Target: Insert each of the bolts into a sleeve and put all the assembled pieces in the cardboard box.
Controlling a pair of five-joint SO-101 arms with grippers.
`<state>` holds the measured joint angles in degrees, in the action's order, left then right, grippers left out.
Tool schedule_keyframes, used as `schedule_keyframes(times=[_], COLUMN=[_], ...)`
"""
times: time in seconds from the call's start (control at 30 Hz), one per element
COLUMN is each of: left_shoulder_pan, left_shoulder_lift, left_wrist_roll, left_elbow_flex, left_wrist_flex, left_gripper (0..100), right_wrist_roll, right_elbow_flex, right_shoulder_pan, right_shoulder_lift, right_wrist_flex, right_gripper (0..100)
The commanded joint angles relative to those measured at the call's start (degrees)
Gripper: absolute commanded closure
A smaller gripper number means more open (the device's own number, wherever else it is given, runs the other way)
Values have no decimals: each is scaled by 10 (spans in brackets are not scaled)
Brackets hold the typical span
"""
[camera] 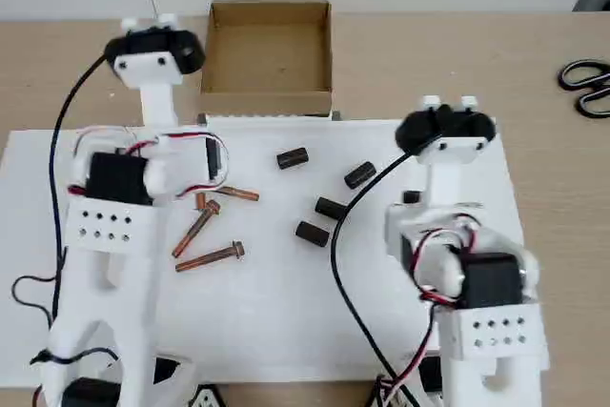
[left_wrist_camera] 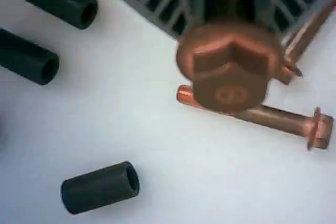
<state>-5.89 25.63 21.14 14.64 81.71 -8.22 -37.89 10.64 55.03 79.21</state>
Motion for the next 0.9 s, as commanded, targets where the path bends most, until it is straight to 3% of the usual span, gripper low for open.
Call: schedule_keyframes(times=[0.0, 0.17, 0.53, 0.87], left_shoulder_pan=[-27, -56, -64, -64], left_shoulder_lift=[37, 89, 352, 578], left_wrist_roll=[88, 181, 157, 147], left_elbow_flex=[34, 84, 368, 527], left_wrist_flex=[-46, -123, -356, -378], left_gripper=[995, 995, 995, 994], right_wrist_roll=[-33, -33, -30, -30], right_elbow_flex=[-4, -18, -18, -18], right_shoulder_pan=[69, 144, 192, 254], right_shoulder_lift=[13, 13, 13, 14], right_wrist_flex=[-29, -75, -105, -109], right_gripper=[995, 995, 995, 995])
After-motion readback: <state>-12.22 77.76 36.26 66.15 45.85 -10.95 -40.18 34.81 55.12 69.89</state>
